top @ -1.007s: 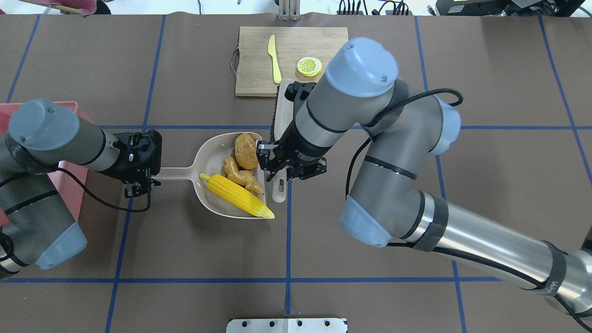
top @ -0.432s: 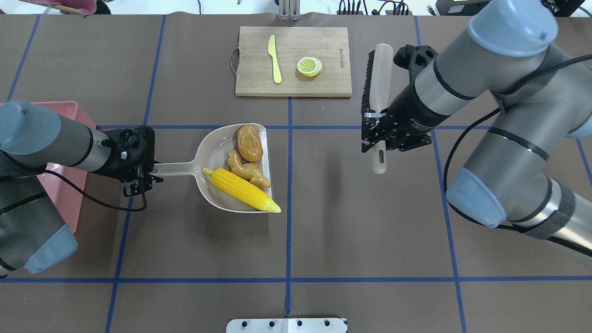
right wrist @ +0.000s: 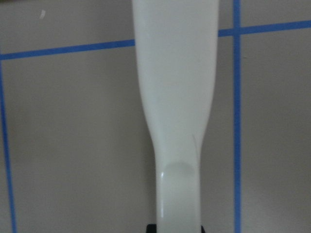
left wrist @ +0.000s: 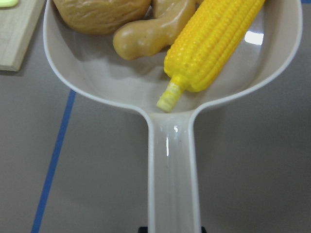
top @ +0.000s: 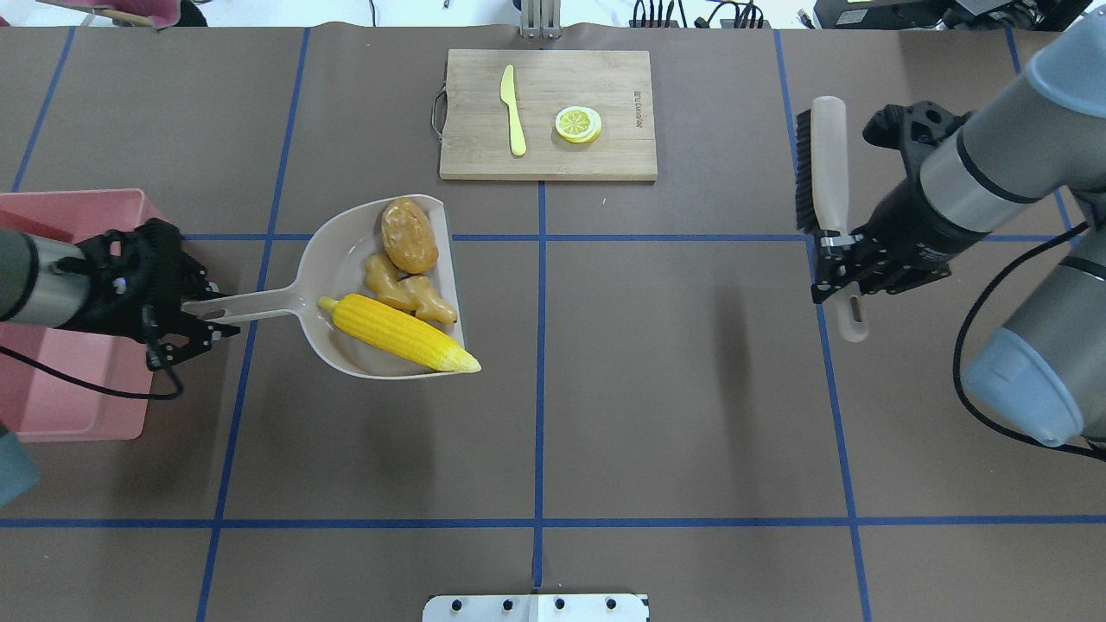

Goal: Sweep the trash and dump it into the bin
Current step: 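Lift the loaded dustpan toward the pink bin while the right gripper withdraws the brush, then tip the dustpan over the pink bin with the left gripper to dump items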

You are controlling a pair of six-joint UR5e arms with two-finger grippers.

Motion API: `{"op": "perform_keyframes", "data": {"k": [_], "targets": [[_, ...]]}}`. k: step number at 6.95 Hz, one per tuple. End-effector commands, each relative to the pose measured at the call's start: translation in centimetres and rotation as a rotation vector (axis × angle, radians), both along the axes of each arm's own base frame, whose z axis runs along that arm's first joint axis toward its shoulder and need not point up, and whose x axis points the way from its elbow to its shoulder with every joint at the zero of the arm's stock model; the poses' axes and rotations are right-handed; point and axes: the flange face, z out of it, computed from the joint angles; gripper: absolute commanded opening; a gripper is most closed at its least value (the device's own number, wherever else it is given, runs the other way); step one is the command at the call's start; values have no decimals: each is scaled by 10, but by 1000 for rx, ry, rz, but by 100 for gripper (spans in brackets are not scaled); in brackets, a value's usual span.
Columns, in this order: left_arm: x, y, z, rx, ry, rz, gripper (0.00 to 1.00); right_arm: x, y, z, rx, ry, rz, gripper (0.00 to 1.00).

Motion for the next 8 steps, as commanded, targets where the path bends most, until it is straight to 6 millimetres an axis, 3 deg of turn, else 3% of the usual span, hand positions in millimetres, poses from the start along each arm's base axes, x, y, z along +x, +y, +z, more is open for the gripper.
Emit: {"op": "perform_keyframes", "data": {"k": [1, 2, 4, 6, 8], "targets": [[-123, 17, 48, -152, 35, -68, 0, 31, 19, 80, -4, 67, -100, 0], [-187, 41, 82, -243, 55, -115, 0, 31, 27, 104, -50, 39, -163, 0], [-256, 106, 144, -361, 63, -149, 0, 35, 35, 141, -87, 50, -213, 0], [-283, 116, 177, -416, -6, -191, 0, 26, 27, 183, -136, 72, -248, 0], [-338, 124, 219, -404, -202, -136, 0, 21, 21, 206, -149, 89, -257, 0]]}}
